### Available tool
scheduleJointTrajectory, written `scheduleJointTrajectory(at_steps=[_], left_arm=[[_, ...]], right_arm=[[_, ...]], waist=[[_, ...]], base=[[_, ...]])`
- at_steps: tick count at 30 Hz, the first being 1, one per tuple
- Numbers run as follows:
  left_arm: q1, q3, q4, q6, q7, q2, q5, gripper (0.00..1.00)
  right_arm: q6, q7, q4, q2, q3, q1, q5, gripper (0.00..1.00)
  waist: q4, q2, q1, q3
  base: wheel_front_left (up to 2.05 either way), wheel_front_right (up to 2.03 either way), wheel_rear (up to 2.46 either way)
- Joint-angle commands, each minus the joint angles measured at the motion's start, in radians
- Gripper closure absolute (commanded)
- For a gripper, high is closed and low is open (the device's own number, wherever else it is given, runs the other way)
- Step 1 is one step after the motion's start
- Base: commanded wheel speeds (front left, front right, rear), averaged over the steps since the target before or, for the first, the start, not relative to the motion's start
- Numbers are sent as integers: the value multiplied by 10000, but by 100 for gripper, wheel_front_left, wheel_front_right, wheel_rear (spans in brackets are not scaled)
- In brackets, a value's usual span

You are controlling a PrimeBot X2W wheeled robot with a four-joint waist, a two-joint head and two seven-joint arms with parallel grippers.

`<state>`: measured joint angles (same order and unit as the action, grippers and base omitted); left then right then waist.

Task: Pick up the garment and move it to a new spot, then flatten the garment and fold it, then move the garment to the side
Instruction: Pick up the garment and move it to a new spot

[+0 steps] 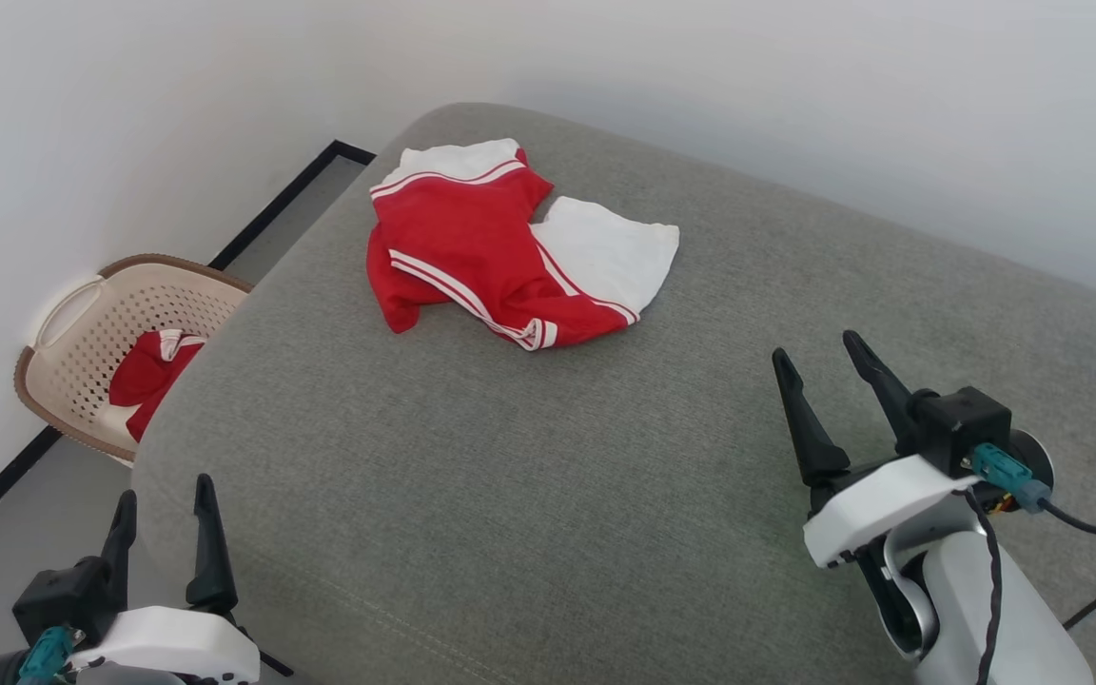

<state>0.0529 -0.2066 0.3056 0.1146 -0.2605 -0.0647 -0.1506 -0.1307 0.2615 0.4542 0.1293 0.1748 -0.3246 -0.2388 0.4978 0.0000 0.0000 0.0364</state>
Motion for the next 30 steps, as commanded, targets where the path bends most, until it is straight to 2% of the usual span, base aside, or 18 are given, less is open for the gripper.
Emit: scheduleJointTrajectory(at_steps=[1,5,9,15,18,23,25,30], left_arm=[[-70,-69,-48,18,-71,21,119,0],[367,136,38,85,-71,-21,212,0],[1344,510,220,141,-71,-332,145,0],[3257,1272,1223,165,24,-1137,-301,0],[4539,1938,2283,167,792,-1944,-1010,0],[6169,3068,3779,145,3141,-3292,-3013,0],[6583,3678,3923,147,4048,-3829,-3774,0],[7291,4481,4377,148,5917,-5030,-5514,0]], right_arm=[[-1,48,6,-40,64,-144,-99,0],[-1,48,19,-39,158,-326,-176,0],[-1,48,1,50,273,-634,-149,0],[-1,48,-80,146,310,-1147,-37,0],[-1,48,-123,155,300,-1379,-50,0],[-1,48,-247,87,194,-1731,11,0],[-1,48,-318,20,153,-1854,44,0],[-1,48,-416,-138,113,-2148,102,0]], waist=[[-97,0,0,79],[-411,0,0,363],[-936,0,0,909],[-1812,0,0,1824],[-2355,0,0,2365],[-3242,0,0,3241],[-3581,0,0,3559],[-4300,0,0,4152]], base=[[0,0,0],[0,0,0],[0,0,0],[0,0,0],[0,0,0],[0,0,0],[0,0,0],[0,0,0]])
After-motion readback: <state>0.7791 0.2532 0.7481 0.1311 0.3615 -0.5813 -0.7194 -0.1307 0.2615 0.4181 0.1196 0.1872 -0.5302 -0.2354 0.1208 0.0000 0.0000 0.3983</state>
